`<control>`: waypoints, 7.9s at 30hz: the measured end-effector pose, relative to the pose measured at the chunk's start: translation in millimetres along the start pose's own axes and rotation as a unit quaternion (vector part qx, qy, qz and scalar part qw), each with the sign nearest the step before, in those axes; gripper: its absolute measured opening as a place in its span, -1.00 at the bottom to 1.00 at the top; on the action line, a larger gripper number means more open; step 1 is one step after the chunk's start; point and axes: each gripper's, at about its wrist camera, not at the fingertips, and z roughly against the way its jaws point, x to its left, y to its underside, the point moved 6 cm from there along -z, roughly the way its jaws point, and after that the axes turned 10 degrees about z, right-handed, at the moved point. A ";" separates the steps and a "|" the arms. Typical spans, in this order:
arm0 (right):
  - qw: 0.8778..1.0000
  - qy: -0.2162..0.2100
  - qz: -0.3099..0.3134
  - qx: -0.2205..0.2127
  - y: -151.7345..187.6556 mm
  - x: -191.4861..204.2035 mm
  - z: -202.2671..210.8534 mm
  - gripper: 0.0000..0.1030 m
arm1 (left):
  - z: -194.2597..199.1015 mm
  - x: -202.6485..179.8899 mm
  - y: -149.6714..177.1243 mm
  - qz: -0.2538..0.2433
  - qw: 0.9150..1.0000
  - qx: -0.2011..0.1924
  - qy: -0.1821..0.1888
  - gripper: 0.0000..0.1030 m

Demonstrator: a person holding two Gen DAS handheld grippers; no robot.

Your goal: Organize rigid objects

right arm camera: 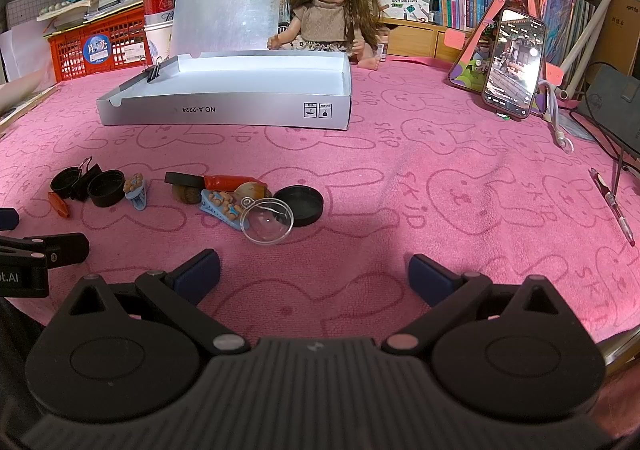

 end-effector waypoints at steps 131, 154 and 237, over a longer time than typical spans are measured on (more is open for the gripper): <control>0.996 -0.041 0.008 -0.080 -88.4 -10.4 -8.8 -0.35 | -10.7 -20.4 -106.6 0.000 0.994 -0.064 0.090 -0.20; 0.995 -0.086 -0.056 -0.006 -187.7 -34.8 -142.8 -0.35 | -166.3 -28.1 -219.6 0.060 0.997 0.026 0.042 -0.20; 0.989 -0.103 0.063 -0.089 -153.2 0.3 -36.1 1.00 | -35.2 -27.3 -145.7 -0.020 0.994 -0.066 0.087 0.61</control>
